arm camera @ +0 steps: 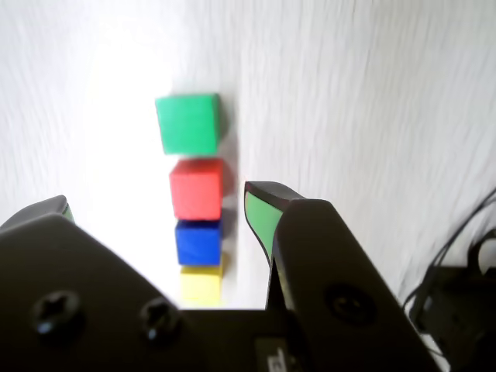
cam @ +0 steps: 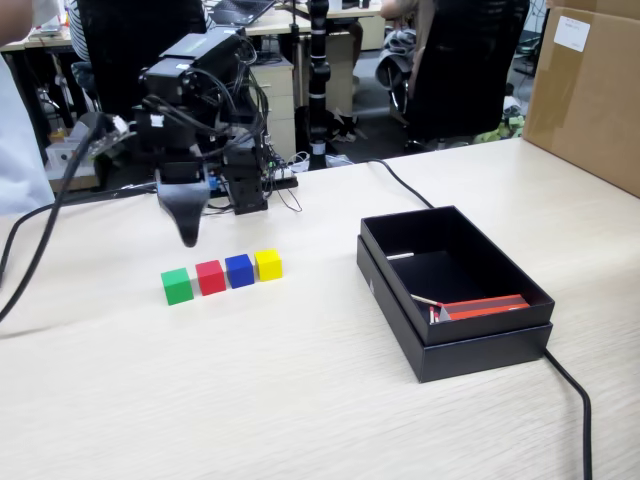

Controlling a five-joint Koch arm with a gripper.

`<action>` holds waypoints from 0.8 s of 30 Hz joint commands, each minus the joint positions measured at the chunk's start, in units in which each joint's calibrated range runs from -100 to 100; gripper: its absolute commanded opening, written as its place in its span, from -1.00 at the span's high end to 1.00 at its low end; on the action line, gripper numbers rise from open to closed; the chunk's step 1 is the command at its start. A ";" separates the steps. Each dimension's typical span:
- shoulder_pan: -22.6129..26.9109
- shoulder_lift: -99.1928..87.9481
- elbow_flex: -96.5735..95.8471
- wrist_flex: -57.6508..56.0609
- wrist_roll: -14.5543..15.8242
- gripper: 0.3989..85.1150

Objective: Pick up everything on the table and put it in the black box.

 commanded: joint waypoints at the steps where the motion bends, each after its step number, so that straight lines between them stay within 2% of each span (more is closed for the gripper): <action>1: -0.88 3.46 5.88 -0.06 -1.42 -0.04; 6: -1.86 10.69 7.06 0.63 -2.44 -0.04; 18: -1.86 23.08 7.79 3.49 -2.78 -0.01; 24: -1.51 27.44 8.24 3.66 -2.64 0.14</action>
